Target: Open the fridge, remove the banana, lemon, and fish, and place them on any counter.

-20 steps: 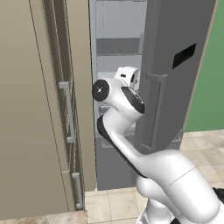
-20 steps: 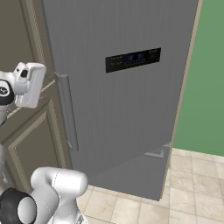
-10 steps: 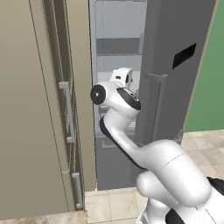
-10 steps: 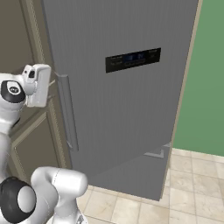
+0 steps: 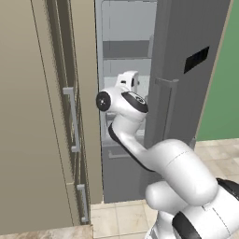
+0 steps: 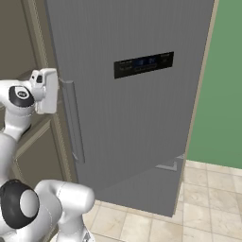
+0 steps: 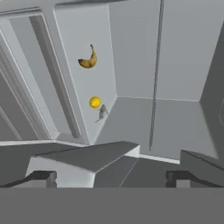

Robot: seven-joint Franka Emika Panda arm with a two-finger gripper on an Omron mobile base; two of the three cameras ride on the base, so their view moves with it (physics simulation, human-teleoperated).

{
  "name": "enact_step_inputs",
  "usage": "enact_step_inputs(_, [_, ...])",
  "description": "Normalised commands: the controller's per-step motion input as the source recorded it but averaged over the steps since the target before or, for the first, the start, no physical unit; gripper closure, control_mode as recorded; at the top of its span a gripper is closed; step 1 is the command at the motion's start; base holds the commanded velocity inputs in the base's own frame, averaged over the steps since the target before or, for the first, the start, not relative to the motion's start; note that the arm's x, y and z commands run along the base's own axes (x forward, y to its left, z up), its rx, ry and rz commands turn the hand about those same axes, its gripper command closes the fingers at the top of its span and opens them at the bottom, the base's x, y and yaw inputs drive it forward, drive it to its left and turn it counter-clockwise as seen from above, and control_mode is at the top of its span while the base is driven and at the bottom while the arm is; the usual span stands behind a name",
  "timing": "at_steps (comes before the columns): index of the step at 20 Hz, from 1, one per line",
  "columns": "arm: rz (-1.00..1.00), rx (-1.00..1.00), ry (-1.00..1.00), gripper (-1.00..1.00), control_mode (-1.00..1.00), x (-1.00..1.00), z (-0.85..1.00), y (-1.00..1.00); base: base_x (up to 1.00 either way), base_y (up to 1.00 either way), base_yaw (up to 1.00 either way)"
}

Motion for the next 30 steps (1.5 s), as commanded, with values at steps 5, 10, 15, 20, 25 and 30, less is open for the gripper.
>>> enact_step_inputs(5, [0.00,-0.03,0.00,-1.00,-1.00,0.29,0.00,-0.16,0.00,0.00,0.00])
enact_step_inputs(10, [0.00,-0.04,0.00,-1.00,-1.00,0.01,0.00,-0.41,0.00,0.00,0.00])
enact_step_inputs(15, [0.00,-0.04,0.00,-1.00,-1.00,-0.28,0.00,-0.61,0.00,0.00,0.00])
enact_step_inputs(20, [0.00,0.00,0.00,-1.00,-1.00,-0.34,0.00,-0.75,0.00,0.00,0.00])
enact_step_inputs(25, [0.00,-0.01,-0.05,-1.00,-1.00,-0.92,0.00,-0.75,0.00,0.00,0.00])
enact_step_inputs(30, [-0.05,0.00,0.00,-1.00,-1.00,-0.85,0.09,-0.79,0.00,0.00,0.00])
